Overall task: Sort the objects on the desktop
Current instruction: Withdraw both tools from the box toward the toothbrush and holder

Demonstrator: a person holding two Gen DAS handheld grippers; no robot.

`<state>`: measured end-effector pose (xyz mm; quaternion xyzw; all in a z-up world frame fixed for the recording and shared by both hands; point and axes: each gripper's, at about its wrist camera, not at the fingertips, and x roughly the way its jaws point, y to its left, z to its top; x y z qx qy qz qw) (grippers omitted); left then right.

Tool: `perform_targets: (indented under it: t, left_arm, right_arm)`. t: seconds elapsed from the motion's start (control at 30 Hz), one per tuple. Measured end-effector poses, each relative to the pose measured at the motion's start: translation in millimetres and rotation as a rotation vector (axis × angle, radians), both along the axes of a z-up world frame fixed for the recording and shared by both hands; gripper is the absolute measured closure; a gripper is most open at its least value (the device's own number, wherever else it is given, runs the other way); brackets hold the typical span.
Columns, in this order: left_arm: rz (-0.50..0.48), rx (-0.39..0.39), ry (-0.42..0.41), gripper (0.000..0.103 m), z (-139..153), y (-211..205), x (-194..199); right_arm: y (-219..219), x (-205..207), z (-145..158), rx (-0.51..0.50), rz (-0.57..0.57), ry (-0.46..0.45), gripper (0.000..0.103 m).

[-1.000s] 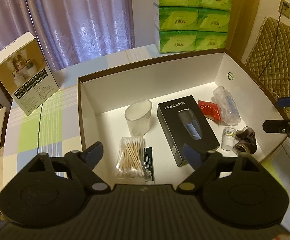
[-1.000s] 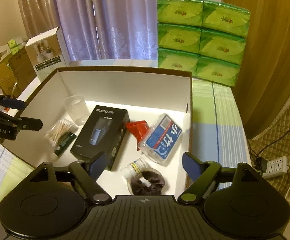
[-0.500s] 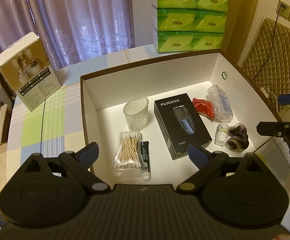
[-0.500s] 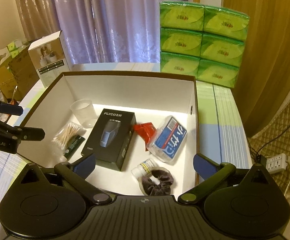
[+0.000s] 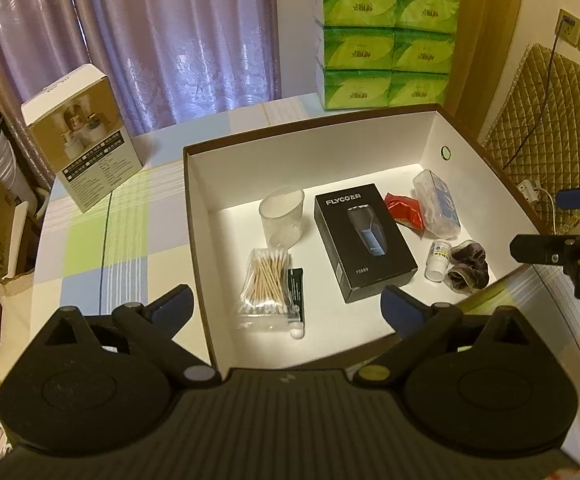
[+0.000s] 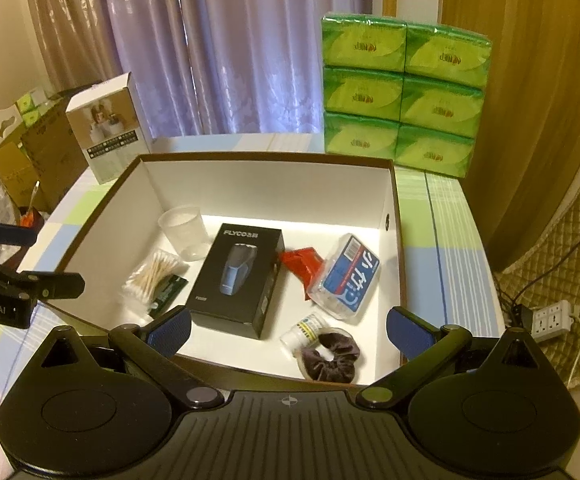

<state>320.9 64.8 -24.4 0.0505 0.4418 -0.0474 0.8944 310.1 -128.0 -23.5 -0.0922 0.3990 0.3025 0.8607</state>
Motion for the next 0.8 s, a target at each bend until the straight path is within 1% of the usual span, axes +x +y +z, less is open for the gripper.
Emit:
perform_targets:
  t: [0.17, 0.4, 0.8]
  left_arm:
    - [0.011, 0.017, -0.012, 0.004, 7, -4, -16]
    - [0.023, 0.009, -0.04, 0.004, 18, -8, -38]
    - [0.034, -0.006, -0.068, 0.004, 31, -19, -70]
  right_arm:
    - [-4, -9, 4, 0.017, -0.013, 0.0, 0.002]
    - [-12, -24, 10, 0.041, -0.026, -0.003, 0.002]
    - [-20, -51, 18, 0.076, -0.006, -0.018, 0.002]
